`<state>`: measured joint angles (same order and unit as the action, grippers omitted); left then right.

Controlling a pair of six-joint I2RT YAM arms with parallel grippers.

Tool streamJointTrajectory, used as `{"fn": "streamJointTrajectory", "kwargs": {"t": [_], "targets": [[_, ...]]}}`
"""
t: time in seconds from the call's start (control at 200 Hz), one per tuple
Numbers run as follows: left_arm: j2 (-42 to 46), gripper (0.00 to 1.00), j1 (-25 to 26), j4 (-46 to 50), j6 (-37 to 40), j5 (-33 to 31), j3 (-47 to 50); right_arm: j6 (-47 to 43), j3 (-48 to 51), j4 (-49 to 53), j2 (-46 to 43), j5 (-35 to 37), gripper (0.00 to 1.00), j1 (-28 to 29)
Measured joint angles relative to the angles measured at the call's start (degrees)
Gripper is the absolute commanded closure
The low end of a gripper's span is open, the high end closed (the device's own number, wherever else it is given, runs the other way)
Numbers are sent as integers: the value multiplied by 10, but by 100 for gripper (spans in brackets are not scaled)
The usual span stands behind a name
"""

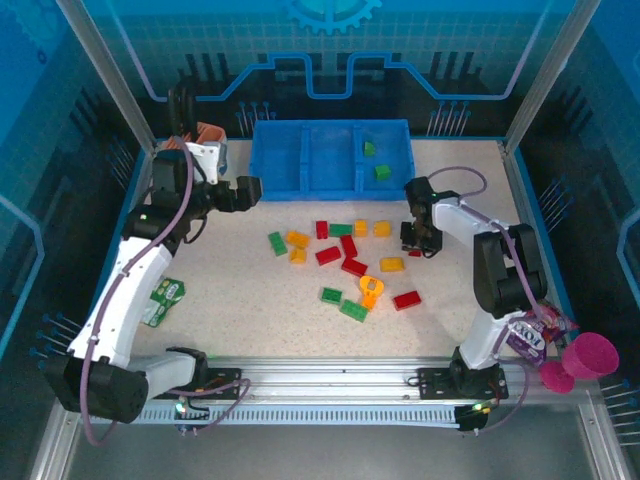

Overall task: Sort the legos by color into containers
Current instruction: Pick up the lego from the middle-right of the table, then place the lego in the container.

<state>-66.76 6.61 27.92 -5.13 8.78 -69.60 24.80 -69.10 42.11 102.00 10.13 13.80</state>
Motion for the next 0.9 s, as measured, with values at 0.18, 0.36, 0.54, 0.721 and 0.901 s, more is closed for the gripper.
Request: {"fn": "streamJointTrajectory", "kwargs": {"t": [0.18,0.36,0.54,0.721,0.901], "targets": [[40,1,0,-31,-5,-6,45,-50,-126,46,-16,15,76,75],[56,1,0,-39,-5,-6,61,-109,-310,53,33,35,76,134],[53,1,0,-38,-3,-7,61,-181,-499,54,185,44,76,158],[51,1,0,-38,6,-20,61,-233,-727,104,378,59,75,170],[51,1,0,-38,8,-21,61,-253,-815,141,463,64,72,171]]}}
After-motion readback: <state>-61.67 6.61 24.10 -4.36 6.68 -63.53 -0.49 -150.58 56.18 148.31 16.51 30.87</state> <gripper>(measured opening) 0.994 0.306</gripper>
